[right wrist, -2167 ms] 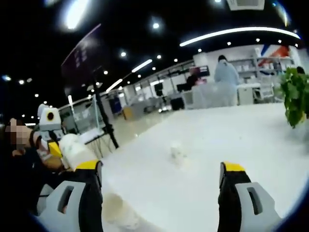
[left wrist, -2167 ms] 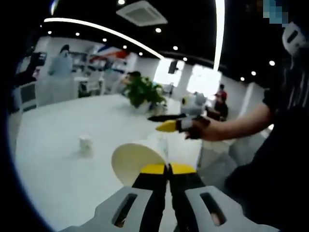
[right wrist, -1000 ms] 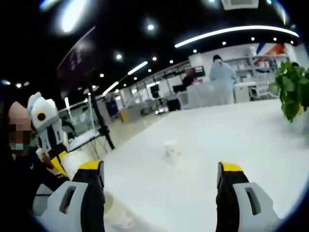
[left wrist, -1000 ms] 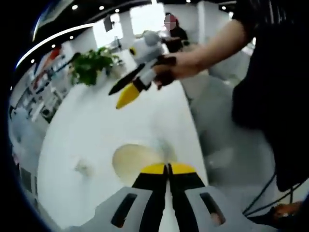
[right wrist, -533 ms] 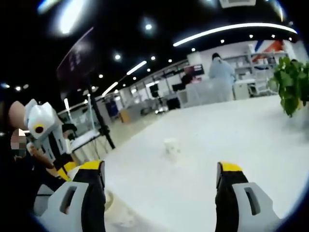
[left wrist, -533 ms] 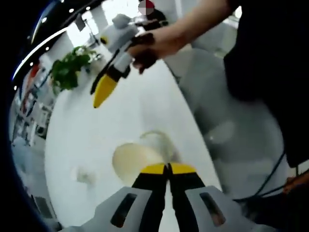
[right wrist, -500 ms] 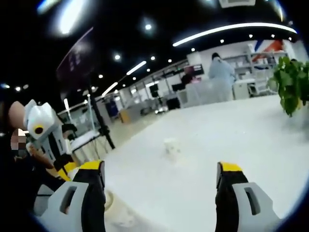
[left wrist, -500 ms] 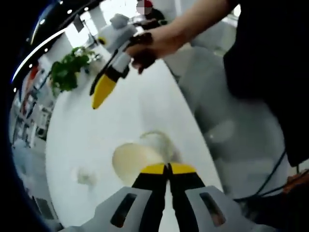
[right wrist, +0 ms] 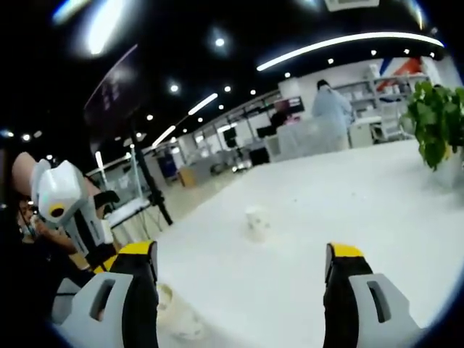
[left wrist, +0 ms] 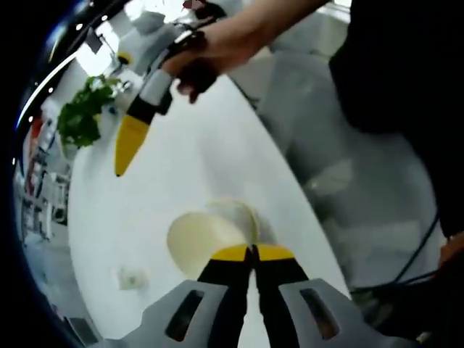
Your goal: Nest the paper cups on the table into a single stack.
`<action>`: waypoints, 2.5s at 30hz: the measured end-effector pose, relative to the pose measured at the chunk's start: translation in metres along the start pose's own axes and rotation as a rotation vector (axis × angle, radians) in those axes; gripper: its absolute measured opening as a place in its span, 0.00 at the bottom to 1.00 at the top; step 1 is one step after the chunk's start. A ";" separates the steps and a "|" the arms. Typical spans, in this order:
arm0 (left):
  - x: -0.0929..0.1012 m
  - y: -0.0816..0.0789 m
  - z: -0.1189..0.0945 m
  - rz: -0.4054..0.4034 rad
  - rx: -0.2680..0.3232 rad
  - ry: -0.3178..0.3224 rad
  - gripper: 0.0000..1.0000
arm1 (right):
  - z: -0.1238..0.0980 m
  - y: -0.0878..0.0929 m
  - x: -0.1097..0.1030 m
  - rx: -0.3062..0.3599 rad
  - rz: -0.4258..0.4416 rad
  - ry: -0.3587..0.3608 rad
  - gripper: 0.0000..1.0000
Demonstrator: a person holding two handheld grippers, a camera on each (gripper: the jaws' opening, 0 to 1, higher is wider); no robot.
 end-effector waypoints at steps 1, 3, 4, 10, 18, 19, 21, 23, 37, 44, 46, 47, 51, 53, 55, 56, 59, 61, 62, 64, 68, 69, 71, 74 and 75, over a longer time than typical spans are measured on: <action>-0.001 0.001 0.002 0.002 -0.003 0.004 0.01 | -0.001 0.001 0.001 0.001 0.004 -0.001 0.94; -0.002 0.001 0.005 -0.035 -0.007 0.025 0.02 | -0.001 0.002 0.001 -0.003 0.011 -0.004 0.93; -0.002 0.001 0.006 -0.039 -0.007 0.030 0.03 | -0.002 0.003 0.001 -0.002 0.011 -0.002 0.93; -0.004 0.001 0.016 -0.076 -0.037 0.053 0.05 | -0.004 0.004 0.004 0.010 0.026 0.002 0.93; -0.001 0.004 0.027 -0.116 -0.034 0.086 0.08 | -0.009 0.009 0.005 0.012 0.037 0.000 0.92; -0.001 0.005 0.028 -0.125 -0.040 0.092 0.10 | -0.011 0.010 0.005 0.010 0.037 0.002 0.92; -0.001 0.008 0.032 -0.148 -0.044 0.096 0.17 | -0.013 0.013 0.005 0.004 0.041 0.001 0.92; -0.001 0.009 0.032 -0.168 -0.041 0.095 0.22 | -0.015 0.015 0.006 0.002 0.042 0.004 0.92; -0.002 0.006 0.023 -0.237 0.019 0.083 0.25 | -0.018 0.018 0.012 -0.003 0.061 0.020 0.92; -0.005 0.008 0.003 -0.362 0.117 0.026 0.29 | -0.014 0.016 0.014 -0.009 0.057 0.018 0.92; -0.007 0.010 -0.002 -0.417 0.172 -0.011 0.29 | -0.013 0.015 0.014 -0.011 0.059 0.018 0.92; -0.007 0.012 -0.004 -0.451 0.196 -0.017 0.29 | -0.012 0.015 0.013 -0.013 0.055 0.018 0.92; -0.004 0.025 -0.012 -0.593 0.271 -0.058 0.30 | -0.008 0.012 0.011 -0.022 0.042 0.008 0.92; -0.002 0.031 -0.015 -0.659 0.292 -0.086 0.31 | -0.007 0.011 0.010 -0.026 0.040 0.006 0.92; -0.001 0.035 -0.018 -0.713 0.336 -0.112 0.32 | -0.006 0.011 0.010 -0.025 0.039 0.003 0.92; -0.001 0.037 -0.019 -0.724 0.356 -0.123 0.32 | -0.005 0.011 0.010 -0.027 0.037 0.002 0.92; 0.001 0.044 -0.021 -0.779 0.396 -0.167 0.34 | -0.004 0.010 0.009 -0.030 0.037 -0.001 0.92; 0.001 0.046 -0.024 -0.818 0.438 -0.203 0.34 | -0.004 0.011 0.009 -0.034 0.036 -0.004 0.92; 0.001 0.048 -0.026 -0.843 0.446 -0.222 0.34 | -0.004 0.011 0.009 -0.035 0.031 -0.005 0.92; 0.000 0.052 -0.029 -0.909 0.499 -0.266 0.35 | -0.004 0.011 0.008 -0.037 0.027 -0.005 0.92; -0.003 0.061 -0.036 -1.013 0.604 -0.361 0.41 | -0.003 0.010 0.007 -0.037 0.021 -0.016 0.93; -0.003 0.062 -0.038 -1.042 0.620 -0.373 0.44 | -0.003 0.010 0.006 -0.043 0.018 -0.018 0.93; -0.003 0.065 -0.041 -1.078 0.650 -0.410 0.51 | -0.004 0.011 0.006 -0.046 0.022 -0.023 0.93; -0.001 0.069 -0.043 -1.079 0.654 -0.428 0.52 | -0.004 0.011 0.007 -0.055 0.018 -0.020 0.93; 0.000 0.070 -0.044 -1.079 0.655 -0.437 0.52 | -0.005 0.012 0.007 -0.060 0.020 -0.021 0.93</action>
Point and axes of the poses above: the point that each gripper's makers call its tool centre point, and the gripper's own axes: z roughly forward along the fingers, x roughly to its right, y roughly out of its underside, the point moved 10 cm from there along -z, roughly backward along the fingers, and after that the axes turned 5 degrees about -y, right-handed, at the moved point
